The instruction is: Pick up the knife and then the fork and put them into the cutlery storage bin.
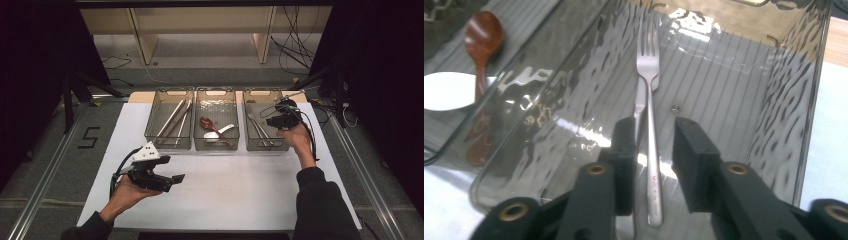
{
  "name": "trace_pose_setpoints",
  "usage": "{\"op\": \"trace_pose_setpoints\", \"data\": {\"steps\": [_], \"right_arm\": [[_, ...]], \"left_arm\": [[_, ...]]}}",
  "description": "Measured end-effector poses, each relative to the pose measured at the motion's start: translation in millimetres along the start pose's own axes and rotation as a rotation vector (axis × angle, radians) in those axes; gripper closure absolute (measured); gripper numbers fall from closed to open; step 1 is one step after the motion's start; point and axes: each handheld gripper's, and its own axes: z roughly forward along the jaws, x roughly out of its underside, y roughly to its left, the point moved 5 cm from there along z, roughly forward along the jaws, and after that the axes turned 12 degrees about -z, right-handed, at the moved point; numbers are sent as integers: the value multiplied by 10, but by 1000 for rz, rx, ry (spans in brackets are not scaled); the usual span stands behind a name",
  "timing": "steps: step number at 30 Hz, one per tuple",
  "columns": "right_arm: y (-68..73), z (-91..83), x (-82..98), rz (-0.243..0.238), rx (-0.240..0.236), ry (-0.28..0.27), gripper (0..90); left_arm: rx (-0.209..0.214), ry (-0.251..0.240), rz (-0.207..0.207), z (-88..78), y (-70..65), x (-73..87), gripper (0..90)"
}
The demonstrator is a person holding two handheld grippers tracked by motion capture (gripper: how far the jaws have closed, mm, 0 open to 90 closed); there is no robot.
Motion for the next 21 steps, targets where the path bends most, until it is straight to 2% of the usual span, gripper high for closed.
{"op": "trace_pose_setpoints", "data": {"steps": [6,15,21], "right_arm": [[68,-131,-9,9,-49,-57,599],[288,-319,69,13,-95,-134,396],[472,-442,149,-9,-120,-177,357]], "left_arm": [[2,-3,-1,-1,4,-2,165],[6,-5,-10,0,9,-2,164],[11,-12,-14,-9,12,-9,163]]}}
